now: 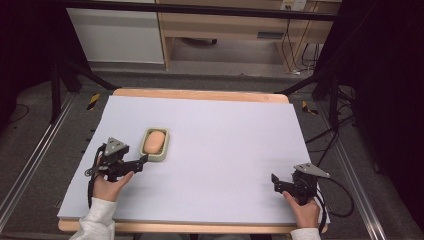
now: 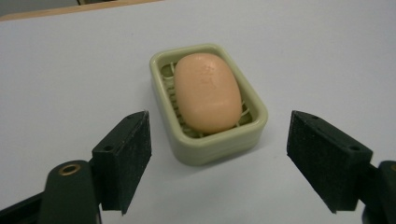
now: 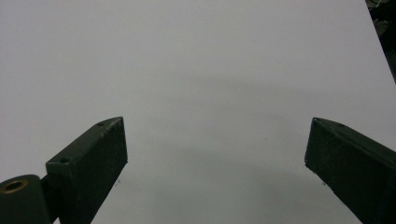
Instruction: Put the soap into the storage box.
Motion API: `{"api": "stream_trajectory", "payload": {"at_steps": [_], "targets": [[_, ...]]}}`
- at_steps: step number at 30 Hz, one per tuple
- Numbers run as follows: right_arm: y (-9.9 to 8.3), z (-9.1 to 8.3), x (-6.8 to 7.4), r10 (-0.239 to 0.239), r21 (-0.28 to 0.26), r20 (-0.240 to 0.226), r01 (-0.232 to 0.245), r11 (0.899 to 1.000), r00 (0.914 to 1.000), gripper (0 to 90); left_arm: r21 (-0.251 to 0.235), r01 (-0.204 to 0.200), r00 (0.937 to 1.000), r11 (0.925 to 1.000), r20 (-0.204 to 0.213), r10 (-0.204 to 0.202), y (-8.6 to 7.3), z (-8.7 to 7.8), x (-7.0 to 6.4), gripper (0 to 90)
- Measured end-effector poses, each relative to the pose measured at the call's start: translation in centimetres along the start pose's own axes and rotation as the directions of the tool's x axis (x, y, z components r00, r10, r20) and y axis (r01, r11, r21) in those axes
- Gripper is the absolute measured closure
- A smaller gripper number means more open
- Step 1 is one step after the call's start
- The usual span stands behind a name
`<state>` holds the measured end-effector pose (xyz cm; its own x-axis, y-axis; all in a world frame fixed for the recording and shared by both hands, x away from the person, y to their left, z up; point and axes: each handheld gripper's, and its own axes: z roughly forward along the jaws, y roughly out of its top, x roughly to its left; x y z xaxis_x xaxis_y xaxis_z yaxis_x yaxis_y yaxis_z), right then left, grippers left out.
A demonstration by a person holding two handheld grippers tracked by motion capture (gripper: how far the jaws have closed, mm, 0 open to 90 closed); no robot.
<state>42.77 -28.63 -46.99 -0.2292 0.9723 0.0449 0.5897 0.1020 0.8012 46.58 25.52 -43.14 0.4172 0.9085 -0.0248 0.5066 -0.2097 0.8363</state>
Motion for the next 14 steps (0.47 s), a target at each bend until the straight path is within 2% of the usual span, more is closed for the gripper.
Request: {"api": "stream_trajectory", "payload": {"at_steps": [1, 2, 6, 14], "targets": [[0.0, 0.0, -0.1, 0.001, 0.000, 0.003, -0.001, 1.000, 1.0000, 6.0, 0.000, 0.005, 1.0000, 1.0000, -0.006, -0.005, -0.8, -0.1, 0.2, 21.6], [0.0, 0.0, -0.1, 0.001, 0.000, 0.003, -0.001, 1.000, 1.0000, 6.0, 0.000, 0.005, 1.0000, 1.0000, -0.006, -0.005, -0.8, -0.1, 0.2, 21.5], [-0.1, 0.0, -0.3, 0.012, 0.000, 0.003, -0.012, 1.000, 0.9999, 6.0, 0.016, 0.012, 0.9997, 0.9998, -0.020, -0.012, -2.7, -0.1, 0.9, 21.8], [-0.1, 0.0, -0.3, 0.015, 0.002, 0.004, -0.015, 1.000, 0.9999, 6.0, 0.019, 0.012, 0.9990, 0.9998, -0.044, -0.011, -4.1, -0.6, 1.3, 22.9]]}}
